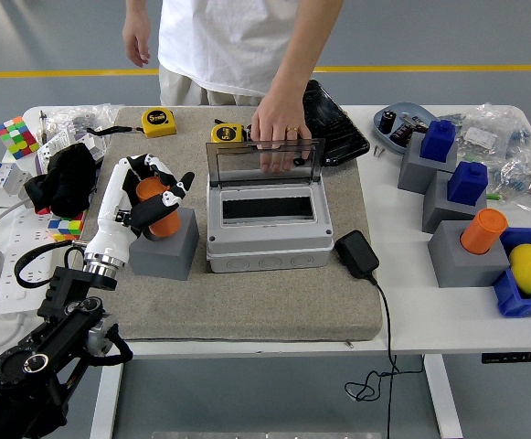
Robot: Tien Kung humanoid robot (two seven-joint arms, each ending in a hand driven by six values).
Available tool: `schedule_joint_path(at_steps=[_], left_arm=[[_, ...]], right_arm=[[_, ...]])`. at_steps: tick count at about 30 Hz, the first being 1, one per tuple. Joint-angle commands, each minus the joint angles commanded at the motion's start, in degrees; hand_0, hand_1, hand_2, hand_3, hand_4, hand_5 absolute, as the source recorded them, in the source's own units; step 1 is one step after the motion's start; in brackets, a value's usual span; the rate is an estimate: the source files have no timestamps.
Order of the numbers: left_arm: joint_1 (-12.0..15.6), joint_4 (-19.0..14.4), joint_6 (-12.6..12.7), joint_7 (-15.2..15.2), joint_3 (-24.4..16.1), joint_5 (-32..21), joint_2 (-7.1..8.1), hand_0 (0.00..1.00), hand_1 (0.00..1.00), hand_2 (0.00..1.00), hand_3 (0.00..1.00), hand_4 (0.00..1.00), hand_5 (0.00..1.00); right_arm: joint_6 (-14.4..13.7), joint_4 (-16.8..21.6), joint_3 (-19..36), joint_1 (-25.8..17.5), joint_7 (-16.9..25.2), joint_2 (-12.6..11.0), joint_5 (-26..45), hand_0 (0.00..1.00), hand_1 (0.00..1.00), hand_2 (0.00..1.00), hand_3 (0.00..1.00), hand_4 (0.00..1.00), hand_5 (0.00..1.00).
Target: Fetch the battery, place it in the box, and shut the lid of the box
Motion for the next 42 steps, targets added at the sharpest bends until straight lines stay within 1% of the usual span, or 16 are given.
schedule_joint_path(at_steps=[4, 7, 10, 12, 14, 15, 18, 20, 21, 24, 27, 32, 33, 38, 39, 42], left_arm=[[-2.17, -4.60, 0.39, 5.28, 2.26, 7.70, 1.81, 0.059, 0.040, 0.127, 0.168, 0.658, 0.002], [-4.60, -6.57, 0.76, 9.18, 4.61, 13.75, 2.82, 0.059, 0.040, 0.127, 0.168, 0.658, 0.002], [-7.34, -7.18, 1.28, 12.95, 7.25, 19.15, 3.37, 0.059, 0.042, 0.130, 0.174, 0.690, 0.002], [-10.35, -6.77, 1.67, 15.76, 10.24, 22.88, 3.46, 0.059, 0.042, 0.130, 0.174, 0.690, 0.002], [-12.45, -6.11, 1.51, 17.93, 12.45, 25.16, 3.27, 0.059, 0.042, 0.130, 0.174, 0.690, 0.002], [-13.77, -5.43, 1.40, 19.25, 13.93, 26.48, 2.96, 0.059, 0.044, 0.133, 0.181, 0.733, 0.002], [-16.29, -3.92, 0.90, 22.12, 17.12, 29.07, 2.11, 0.059, 0.044, 0.133, 0.181, 0.733, 0.002], [-18.48, -1.99, 0.18, 24.41, 19.95, 29.79, 0.96, 0.059, 0.044, 0.133, 0.181, 0.733, 0.002], [-19.26, -1.22, -0.02, 25.31, 21.05, 29.46, 0.54, 0.059, 0.046, 0.136, 0.191, 0.799, 0.002], [-21.24, 0.77, -0.31, 27.85, 23.57, 31.04, -0.96, 0.059, 0.046, 0.136, 0.191, 0.799, 0.002], [-22.51, 2.51, -0.54, 29.53, 24.94, 32.40, -2.54, 0.060, 0.049, 0.144, 0.198, 0.829, 0.002], [-23.67, 4.75, -0.06, 29.36, 25.54, 34.16, -4.58, 0.060, 0.049, 0.144, 0.198, 0.829, 0.002], [-23.71, 4.92, 0.11, 29.10, 25.54, 34.42, -4.73, 0.100, 0.098, 0.184, 0.240, 0.883, 0.002], [-23.27, 5.11, 1.01, 27.51, 25.32, 35.15, -4.73, 0.100, 0.098, 0.184, 0.240, 0.883, 0.002], [-23.17, 5.06, 1.08, 27.34, 25.23, 35.60, -4.73, 0.307, 0.420, 0.433, 0.535, 0.998, 0.093], [-22.99, 4.95, 1.10, 27.06, 25.04, 36.35, -4.73, 0.307, 0.420, 0.433, 0.535, 0.998, 0.093]], right_arm=[[-0.02, 0.00, -0.22, 0.13, 0.03, -0.02, 0.11, 0.694, 0.669, 0.701, 0.644, 0.998, 0.633], [-0.01, 0.00, -0.55, 0.25, 0.08, -0.03, 0.33, 0.694, 0.669, 0.701, 0.644, 0.998, 0.633], [0.00, 0.00, -0.82, 0.26, 0.10, -0.06, 0.42, 0.692, 0.668, 0.701, 0.643, 0.998, 0.632], [0.02, 0.00, -0.82, 0.23, 0.01, -0.10, 0.23, 0.692, 0.668, 0.701, 0.643, 0.998, 0.632], [0.02, 0.00, -0.81, 0.20, -0.03, -0.11, 0.11, 0.692, 0.668, 0.701, 0.643, 0.998, 0.632], [0.03, 0.00, -0.90, 0.19, -0.04, -0.12, 0.14, 0.691, 0.668, 0.701, 0.642, 0.998, 0.632], [0.05, 0.00, -1.05, 0.20, -0.08, -0.16, 0.13, 0.691, 0.668, 0.701, 0.642, 0.998, 0.632], [0.03, 0.00, -1.29, 0.21, -0.01, -0.16, 0.30, 0.691, 0.668, 0.701, 0.642, 0.998, 0.632], [0.06, 0.00, -1.42, 0.20, -0.01, -0.17, 0.31, 0.691, 0.668, 0.701, 0.643, 0.998, 0.633], [0.07, 0.00, -1.65, 0.27, 0.01, -0.16, 0.40, 0.691, 0.668, 0.701, 0.643, 0.998, 0.633], [0.07, 0.00, -1.74, 0.15, -0.03, -0.14, 0.42, 0.691, 0.668, 0.701, 0.642, 0.998, 0.632], [0.07, 0.00, -1.65, -0.02, -0.12, -0.22, 0.25, 0.691, 0.668, 0.701, 0.642, 0.998, 0.632], [0.08, 0.00, -1.69, -0.04, -0.12, -0.23, 0.25, 0.690, 0.665, 0.700, 0.641, 0.998, 0.632], [0.09, 0.00, -1.89, -0.17, 0.00, -0.24, 0.38, 0.690, 0.665, 0.700, 0.641, 0.998, 0.632], [0.10, 0.00, -1.89, -0.19, 0.01, -0.22, 0.40, 0.690, 0.668, 0.700, 0.642, 0.998, 0.631], [0.10, 0.00, -1.79, -0.27, 0.02, -0.18, 0.38, 0.690, 0.668, 0.700, 0.642, 0.998, 0.631]])
